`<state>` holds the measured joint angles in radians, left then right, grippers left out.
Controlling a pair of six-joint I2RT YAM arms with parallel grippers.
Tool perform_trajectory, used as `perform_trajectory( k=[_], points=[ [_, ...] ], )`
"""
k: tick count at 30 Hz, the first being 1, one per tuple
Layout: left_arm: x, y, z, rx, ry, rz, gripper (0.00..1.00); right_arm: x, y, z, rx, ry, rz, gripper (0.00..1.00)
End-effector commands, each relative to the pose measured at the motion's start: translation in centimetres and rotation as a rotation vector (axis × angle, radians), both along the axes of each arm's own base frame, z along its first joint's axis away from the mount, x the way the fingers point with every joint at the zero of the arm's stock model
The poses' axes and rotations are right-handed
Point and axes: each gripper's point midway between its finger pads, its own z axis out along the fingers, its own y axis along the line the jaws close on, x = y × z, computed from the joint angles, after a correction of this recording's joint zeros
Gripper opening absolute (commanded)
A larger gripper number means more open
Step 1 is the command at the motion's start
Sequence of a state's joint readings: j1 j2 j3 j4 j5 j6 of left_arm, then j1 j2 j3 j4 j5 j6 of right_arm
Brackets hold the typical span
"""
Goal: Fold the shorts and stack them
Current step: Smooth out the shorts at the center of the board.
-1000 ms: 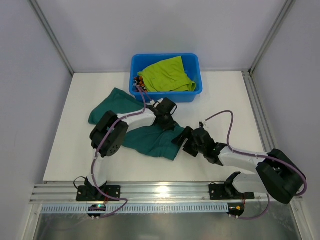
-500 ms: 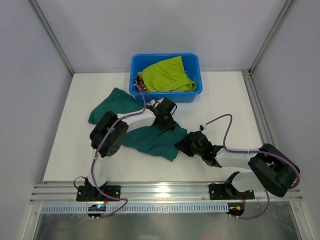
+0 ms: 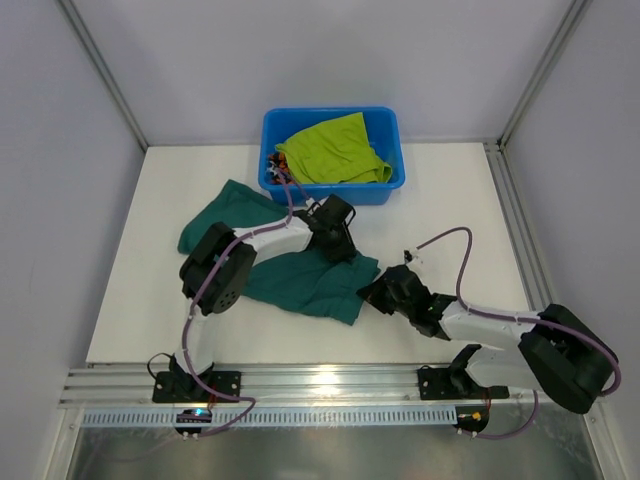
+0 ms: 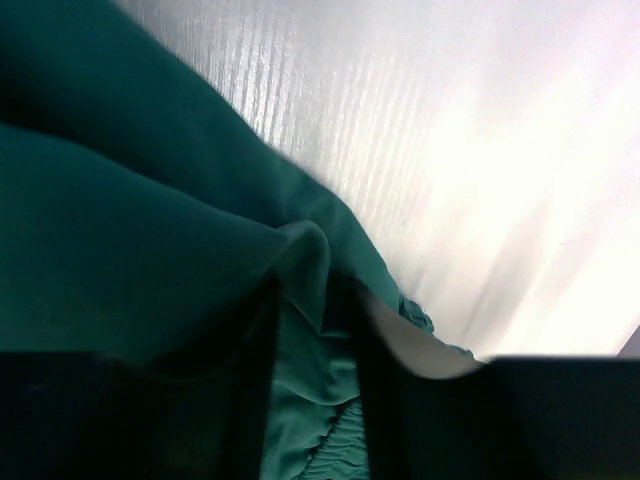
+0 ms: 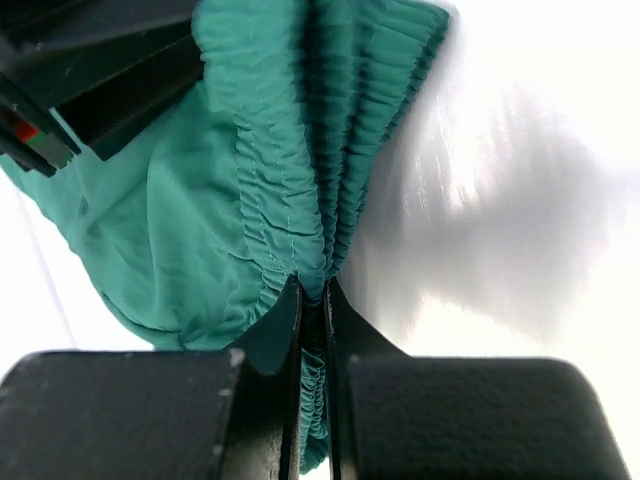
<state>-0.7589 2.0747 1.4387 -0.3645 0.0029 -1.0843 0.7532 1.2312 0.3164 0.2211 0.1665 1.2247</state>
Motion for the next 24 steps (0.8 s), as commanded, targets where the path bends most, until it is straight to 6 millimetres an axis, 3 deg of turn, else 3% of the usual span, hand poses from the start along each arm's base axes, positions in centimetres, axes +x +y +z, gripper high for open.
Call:
perform_trajectory(
  k=[1,2,4,6,11,12,14,15,16,20,22,24],
  points=[
    [-1.7,2.2,1.4,0.108,0.016,-0.067,0.41,0.6,-2.8,1.5,-0.161,-0.067,-0.027,0.04],
    [-1.1,2.8,2.9,0.133,-0.019,-0.085,0.43,-0.4,-4.3,0.6,-0.241,-0.025,-0.027,0.04],
    [-1.5,4.1,5.6,0.149,-0.036,-0.11,0.48,-0.6,-5.1,1.9,-0.281,-0.052,-0.01,0.04],
    [-1.0,6.2,7.8,0.159,-0.072,-0.098,0.49,-1.4,-6.6,1.4,-0.356,-0.023,0.008,0.03],
    [-1.4,14.1,8.5,0.303,-0.05,-0.014,0.46,-2.5,-8.2,0.9,-0.415,0.048,0.043,0.04],
    [-1.4,17.2,7.5,0.362,-0.027,0.027,0.46,-2.7,-8.2,0.9,-0.415,0.048,0.049,0.04],
    [-1.5,20.7,8.0,0.404,-0.018,0.073,0.48,-2.9,-8.3,1.1,-0.416,0.046,0.061,0.04],
    [-1.1,23.5,7.6,0.412,0.012,0.113,0.5,-2.9,-8.5,1.1,-0.422,0.044,0.06,0.03],
    [-0.9,24.7,8.1,0.397,0.008,0.132,0.51,-3.0,-8.6,1.0,-0.433,0.043,0.069,0.04],
    [1.3,28.4,8.0,0.384,0.031,0.202,0.52,-3.3,-8.0,1.0,-0.402,0.013,0.118,0.04],
    [3.2,28.4,8.8,0.388,0.019,0.199,0.54,-4.0,-7.6,0.5,-0.381,0.021,0.158,0.04],
    [4.2,28.3,7.4,0.402,0.066,0.193,0.54,-4.5,-7.5,0.3,-0.364,0.014,0.182,0.04]
  ],
)
